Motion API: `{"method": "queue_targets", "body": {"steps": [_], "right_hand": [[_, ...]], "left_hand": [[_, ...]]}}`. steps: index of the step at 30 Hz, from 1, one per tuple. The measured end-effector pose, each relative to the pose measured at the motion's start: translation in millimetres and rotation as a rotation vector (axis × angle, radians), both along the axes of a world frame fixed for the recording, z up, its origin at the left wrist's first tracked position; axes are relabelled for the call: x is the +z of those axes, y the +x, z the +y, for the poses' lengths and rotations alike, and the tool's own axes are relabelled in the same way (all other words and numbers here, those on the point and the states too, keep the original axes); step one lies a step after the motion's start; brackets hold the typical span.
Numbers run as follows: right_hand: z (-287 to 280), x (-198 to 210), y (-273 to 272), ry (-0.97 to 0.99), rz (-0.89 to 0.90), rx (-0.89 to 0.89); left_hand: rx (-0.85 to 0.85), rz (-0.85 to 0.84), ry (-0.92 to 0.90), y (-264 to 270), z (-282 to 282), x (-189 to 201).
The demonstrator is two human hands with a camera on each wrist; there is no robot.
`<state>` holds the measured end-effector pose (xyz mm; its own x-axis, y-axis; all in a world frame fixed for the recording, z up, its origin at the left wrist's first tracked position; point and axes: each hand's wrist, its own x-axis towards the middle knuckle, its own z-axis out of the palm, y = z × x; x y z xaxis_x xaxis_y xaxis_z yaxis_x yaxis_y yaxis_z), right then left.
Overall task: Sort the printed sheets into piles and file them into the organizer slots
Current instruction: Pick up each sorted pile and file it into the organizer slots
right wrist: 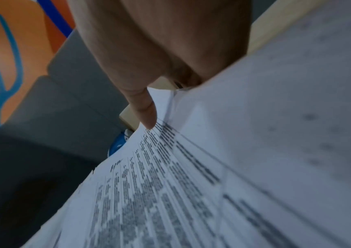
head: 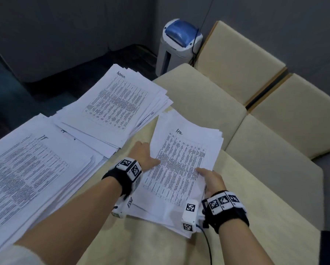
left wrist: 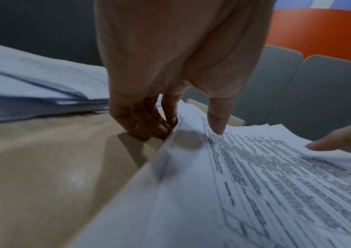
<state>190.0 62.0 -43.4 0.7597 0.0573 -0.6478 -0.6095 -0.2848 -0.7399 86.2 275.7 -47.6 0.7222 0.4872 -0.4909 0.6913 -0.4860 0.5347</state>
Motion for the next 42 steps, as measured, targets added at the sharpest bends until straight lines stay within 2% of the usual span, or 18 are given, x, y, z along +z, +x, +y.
{"method": "queue_targets", "body": {"steps": [4,6,8,10,12,16,18,20,23,26,30,34,39,42], "right_hand": [[-18,25,-49,0.171,-0.064,0.041],[-27,51,-77,0.189,-0.160,0.115],[-41,84,-103,0.220,-0.281,0.159],[-55,117,-125,0.300,-0.383,0.158],[-70,131,-140,0.310,-0.496,0.125],[-81,135,-164,0.187,-0.588,0.057],[-82,141,-174,0.147,-0.569,0.011],[-88,152,-181,0.264,-0.644,-0.063],[-98,163,-187,0.315,-0.717,-0.110],[-104,147,-190,0.252,-0.708,-0.149],[-102,125,-195,0.252,-0.633,-0.213],[-107,119,-194,0.266,-0.629,-0.179],[-110,120,-190,0.342,-0.649,-0.130],[-124,110,-188,0.307,-0.553,-0.136]], "left_hand": [[0.232,-0.181,-0.420,-30,-18,-12],[0.205,-0.233,-0.575,-49,-24,-8],[0.191,-0.353,-0.696,-66,-29,1],[0.215,-0.515,-0.759,-81,-35,26],[0.196,-0.670,-0.789,-89,-42,60],[0.118,-0.900,-0.666,-91,-58,121],[0.070,-0.890,-0.596,-95,-63,141],[0.047,-0.884,-0.611,-104,-69,153],[0.041,-0.951,-0.663,-115,-86,161],[0.063,-1.001,-0.631,-122,-95,155],[0.068,-0.979,-0.612,-129,-101,139],[0.095,-0.985,-0.645,-125,-98,132],[0.141,-0.955,-0.768,-110,-100,142],[0.221,-0.961,-0.809,-105,-98,149]]}}
